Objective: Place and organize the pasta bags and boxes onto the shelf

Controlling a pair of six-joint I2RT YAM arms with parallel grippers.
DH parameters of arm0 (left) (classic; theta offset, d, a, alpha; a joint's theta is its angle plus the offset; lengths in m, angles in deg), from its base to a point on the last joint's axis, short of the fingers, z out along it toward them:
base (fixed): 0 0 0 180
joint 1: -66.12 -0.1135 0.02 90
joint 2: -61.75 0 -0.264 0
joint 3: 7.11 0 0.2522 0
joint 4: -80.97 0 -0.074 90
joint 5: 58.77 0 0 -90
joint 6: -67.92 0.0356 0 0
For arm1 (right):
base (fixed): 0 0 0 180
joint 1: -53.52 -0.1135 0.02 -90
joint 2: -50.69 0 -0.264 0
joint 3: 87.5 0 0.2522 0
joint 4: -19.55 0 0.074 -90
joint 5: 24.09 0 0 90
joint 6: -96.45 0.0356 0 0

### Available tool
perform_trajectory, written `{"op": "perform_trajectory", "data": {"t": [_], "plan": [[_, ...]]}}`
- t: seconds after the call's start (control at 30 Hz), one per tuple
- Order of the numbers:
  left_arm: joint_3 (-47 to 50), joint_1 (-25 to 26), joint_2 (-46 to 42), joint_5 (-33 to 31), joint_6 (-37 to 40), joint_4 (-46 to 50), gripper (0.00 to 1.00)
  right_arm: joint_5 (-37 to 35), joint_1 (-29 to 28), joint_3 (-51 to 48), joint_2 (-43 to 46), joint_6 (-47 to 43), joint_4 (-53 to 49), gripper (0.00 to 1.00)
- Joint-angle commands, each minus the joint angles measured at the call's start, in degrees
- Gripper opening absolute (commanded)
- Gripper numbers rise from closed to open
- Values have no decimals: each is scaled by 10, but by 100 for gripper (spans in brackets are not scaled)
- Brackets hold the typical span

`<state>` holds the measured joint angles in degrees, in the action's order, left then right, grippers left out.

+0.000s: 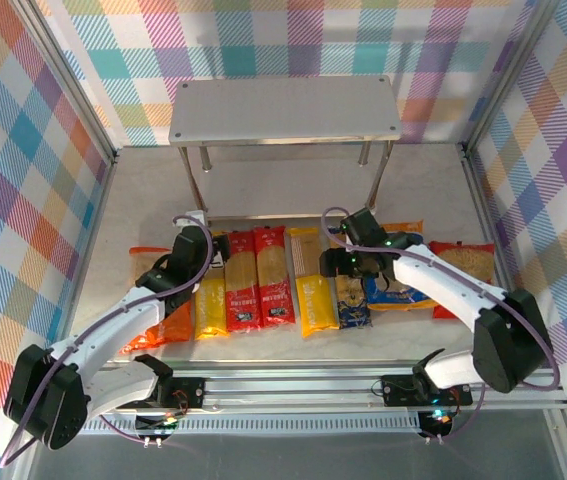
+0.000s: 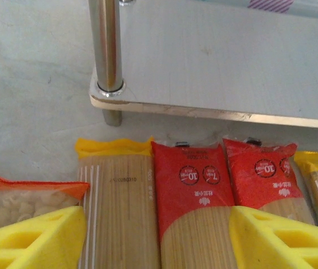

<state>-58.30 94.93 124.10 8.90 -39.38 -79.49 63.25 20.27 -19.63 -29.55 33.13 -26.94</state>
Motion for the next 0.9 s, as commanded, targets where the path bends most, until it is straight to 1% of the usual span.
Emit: {"op": "perform_trajectory", "data": {"t": [0.0, 0.1, 0.23, 0.37, 0.57, 0.7, 0.87], "plan": [[-10, 5, 10, 11, -14, 5, 68, -28, -2, 27, -30, 22, -38, 84], [-5, 5, 10, 13, -18, 5, 68, -45, -4, 34, -53, 22, -55, 86], [1, 5, 7, 18, -21, 5, 69, -46, -6, 36, -75, 22, -56, 86], [0, 5, 7, 18, -19, 10, 69, -57, -6, 46, -105, 21, -65, 90], [0, 5, 7, 14, -18, 11, 69, -77, -6, 55, -140, 23, -71, 91], [2, 5, 5, 13, -18, 11, 69, -104, -5, 62, -158, 23, -80, 93], [4, 5, 5, 10, -19, 11, 69, -98, -5, 62, -185, 21, -77, 93]]}}
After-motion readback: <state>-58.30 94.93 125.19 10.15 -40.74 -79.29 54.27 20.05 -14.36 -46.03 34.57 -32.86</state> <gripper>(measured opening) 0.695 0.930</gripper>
